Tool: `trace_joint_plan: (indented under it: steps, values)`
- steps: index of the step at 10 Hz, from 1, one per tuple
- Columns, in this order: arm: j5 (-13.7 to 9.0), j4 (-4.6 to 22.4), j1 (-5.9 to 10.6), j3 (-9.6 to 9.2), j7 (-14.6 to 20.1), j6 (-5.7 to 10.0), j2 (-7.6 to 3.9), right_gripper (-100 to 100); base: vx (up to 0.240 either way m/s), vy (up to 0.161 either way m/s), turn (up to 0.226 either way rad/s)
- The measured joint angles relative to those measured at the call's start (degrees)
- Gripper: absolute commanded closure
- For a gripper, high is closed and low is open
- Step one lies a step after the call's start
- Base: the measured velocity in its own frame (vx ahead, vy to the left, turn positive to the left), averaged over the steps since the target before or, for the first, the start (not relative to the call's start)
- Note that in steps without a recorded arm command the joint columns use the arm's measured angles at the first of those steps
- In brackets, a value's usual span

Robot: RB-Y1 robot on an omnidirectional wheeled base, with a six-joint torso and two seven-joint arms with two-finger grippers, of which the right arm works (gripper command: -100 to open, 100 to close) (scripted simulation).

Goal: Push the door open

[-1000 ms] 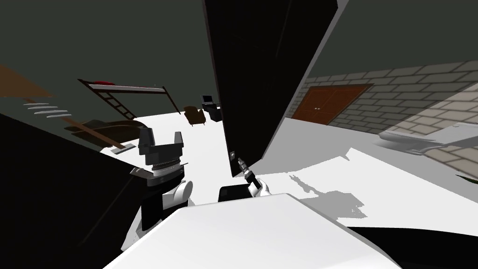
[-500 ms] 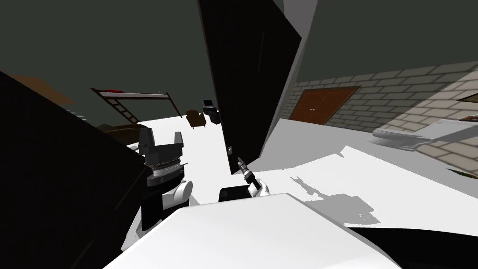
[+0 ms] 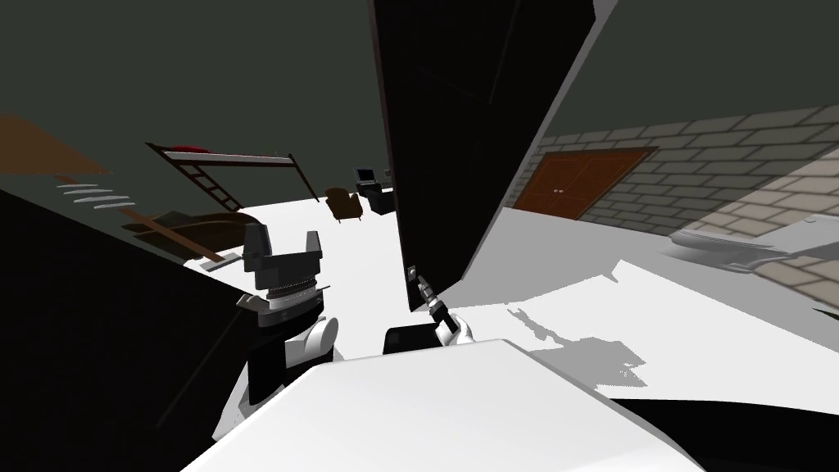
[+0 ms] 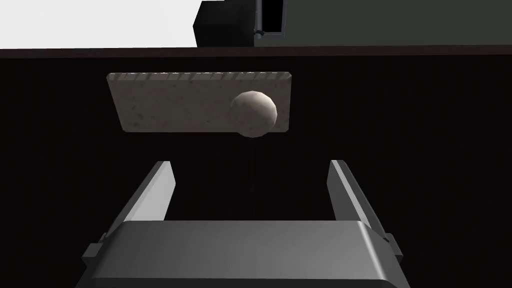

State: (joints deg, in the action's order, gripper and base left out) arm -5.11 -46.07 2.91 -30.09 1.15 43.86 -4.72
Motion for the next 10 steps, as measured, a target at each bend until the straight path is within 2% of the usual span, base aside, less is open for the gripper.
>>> trace_joint_plan:
  steps: [3,4,5,10]
  values:
    - [-0.06,0.59,0.09,0.44,-0.26,0.63,0.44,-100,0.212,0.084,0.027]
    - [-0.07,0.76,0.04,0.56,-0.35,0.83,0.63,-100,0.075,0.038,-0.012]
    - [-0.06,0.77,-0.02,0.53,-0.36,0.95,0.66,100,-0.017,-0.007,0.008]
    - [-0.05,0.85,-0.01,0.52,-0.37,0.70,0.63,100,-0.012,-0.006,0.002]
